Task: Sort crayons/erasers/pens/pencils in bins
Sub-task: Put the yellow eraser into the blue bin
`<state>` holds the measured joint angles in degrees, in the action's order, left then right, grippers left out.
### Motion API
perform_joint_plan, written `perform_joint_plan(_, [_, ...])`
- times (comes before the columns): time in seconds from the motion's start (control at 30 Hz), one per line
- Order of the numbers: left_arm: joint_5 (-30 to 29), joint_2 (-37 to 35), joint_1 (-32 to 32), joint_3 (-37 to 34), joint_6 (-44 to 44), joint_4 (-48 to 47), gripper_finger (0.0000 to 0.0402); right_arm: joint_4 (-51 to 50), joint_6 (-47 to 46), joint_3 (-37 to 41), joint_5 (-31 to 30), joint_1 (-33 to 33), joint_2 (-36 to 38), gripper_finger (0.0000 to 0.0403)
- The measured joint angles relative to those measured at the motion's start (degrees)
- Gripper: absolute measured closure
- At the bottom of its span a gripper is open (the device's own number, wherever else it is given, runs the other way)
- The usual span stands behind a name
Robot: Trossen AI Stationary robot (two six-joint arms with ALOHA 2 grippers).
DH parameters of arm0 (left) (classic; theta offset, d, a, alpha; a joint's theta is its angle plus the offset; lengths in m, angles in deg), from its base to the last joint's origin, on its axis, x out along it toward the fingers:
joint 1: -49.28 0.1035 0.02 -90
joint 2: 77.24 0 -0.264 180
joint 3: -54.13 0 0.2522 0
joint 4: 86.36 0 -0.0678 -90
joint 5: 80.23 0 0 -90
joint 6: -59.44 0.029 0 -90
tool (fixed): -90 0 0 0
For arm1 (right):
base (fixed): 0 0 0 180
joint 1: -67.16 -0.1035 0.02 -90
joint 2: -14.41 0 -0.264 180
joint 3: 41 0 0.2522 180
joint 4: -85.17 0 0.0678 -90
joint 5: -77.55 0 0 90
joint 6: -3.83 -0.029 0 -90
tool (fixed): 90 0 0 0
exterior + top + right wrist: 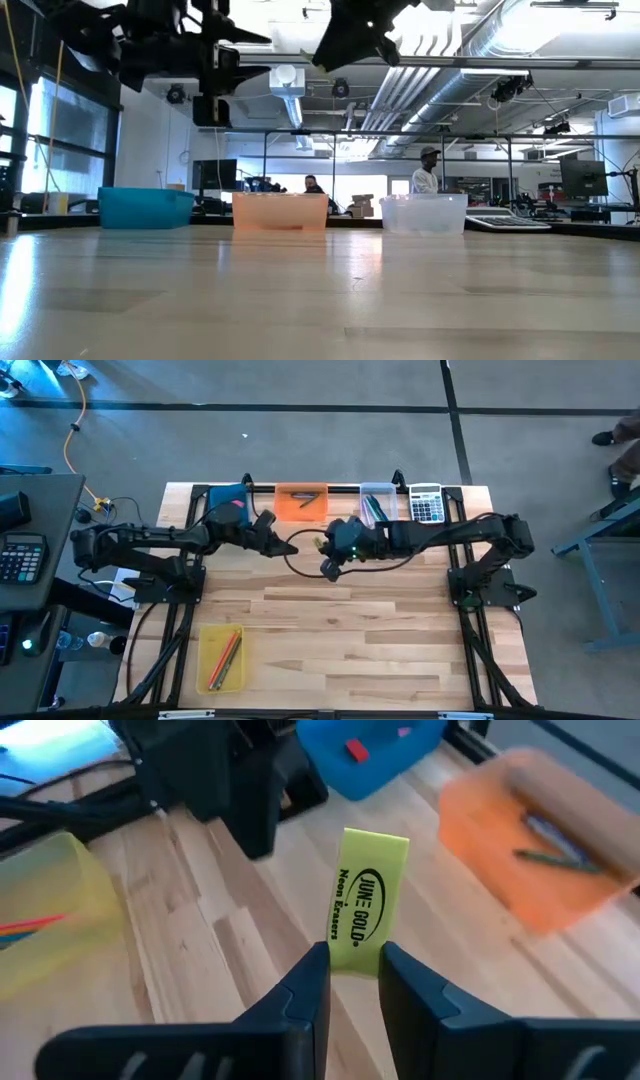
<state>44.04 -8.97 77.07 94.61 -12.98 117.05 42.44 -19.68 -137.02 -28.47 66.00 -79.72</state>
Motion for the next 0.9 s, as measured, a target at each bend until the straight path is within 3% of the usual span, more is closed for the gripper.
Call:
perform_joint_plan(0.27, [-1.52,4.17,0.00,4.69,-1.19,0.70,0.0230,-3.01,4.53,-1.38,0.21,0.14,0.00,0.0345])
perform_joint_plan(0.43, [-1.71,8.45,-0.07,9.44,1.74,-5.78,0.0229,-5.69,4.53,-1.36,0.36,0.03,0.00,0.0345])
perform_joint_plan(0.9, [-0.16,14.93,-0.90,15.11,3.63,-6.12,0.0229,-8.51,6.36,-1.35,1.51,0.01,0.00,0.0345])
